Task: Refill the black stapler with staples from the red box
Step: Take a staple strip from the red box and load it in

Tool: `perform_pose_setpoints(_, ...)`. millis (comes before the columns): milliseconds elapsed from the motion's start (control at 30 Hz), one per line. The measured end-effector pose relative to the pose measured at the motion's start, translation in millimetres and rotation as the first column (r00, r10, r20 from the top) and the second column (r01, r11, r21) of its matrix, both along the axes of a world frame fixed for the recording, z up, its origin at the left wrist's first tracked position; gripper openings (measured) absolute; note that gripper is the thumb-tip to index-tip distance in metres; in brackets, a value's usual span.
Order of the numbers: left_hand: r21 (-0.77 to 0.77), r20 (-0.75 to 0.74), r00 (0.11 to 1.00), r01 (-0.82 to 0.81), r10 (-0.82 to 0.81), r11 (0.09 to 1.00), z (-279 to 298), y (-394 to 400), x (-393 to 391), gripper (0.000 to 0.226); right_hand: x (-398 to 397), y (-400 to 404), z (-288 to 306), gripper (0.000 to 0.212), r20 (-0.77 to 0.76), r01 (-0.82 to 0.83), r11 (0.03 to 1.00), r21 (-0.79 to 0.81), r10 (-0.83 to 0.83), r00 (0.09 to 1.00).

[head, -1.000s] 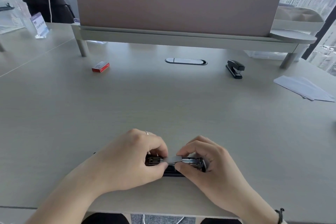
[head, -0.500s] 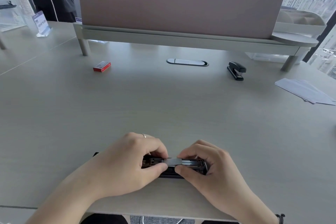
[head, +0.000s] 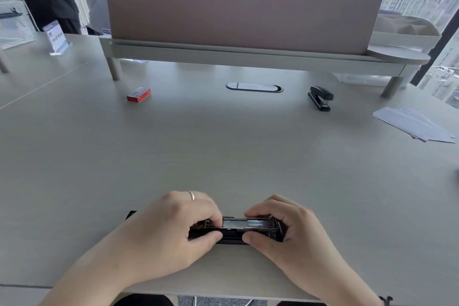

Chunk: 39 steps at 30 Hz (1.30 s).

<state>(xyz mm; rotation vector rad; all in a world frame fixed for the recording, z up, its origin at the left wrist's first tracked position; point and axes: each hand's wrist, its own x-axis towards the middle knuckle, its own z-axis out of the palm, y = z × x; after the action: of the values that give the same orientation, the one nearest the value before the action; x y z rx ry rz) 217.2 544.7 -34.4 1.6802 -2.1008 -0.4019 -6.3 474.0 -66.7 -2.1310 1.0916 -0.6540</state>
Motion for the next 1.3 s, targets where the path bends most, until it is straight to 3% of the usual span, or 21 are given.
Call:
perform_pose_setpoints(400,-0.039,0.131,0.990,0.065,-0.060,0.997,1,-4,-20,0.020,-17,-4,2,0.016,-0.068,0.053,0.998,0.043,-0.050,0.996)
perform_pose_setpoints(833,-0.077,0.120,0.989,0.101,-0.092,0.992,-2,-12,-27,0.017,-16,-3,3,0.011,-0.097,0.048,0.999,0.013,-0.047,0.994)
perform_pose_setpoints(1100,-0.011,-0.026,0.997,-0.080,0.079,0.997,1,5,12,0.037,-16,-4,4,0.012,-0.106,0.040,0.999,-0.001,-0.039,0.994)
perform_pose_setpoints(1300,0.062,0.006,0.983,-0.184,0.184,0.981,0,22,40,0.038,-17,-4,4,0.013,-0.095,0.049,0.999,0.011,-0.048,0.994)
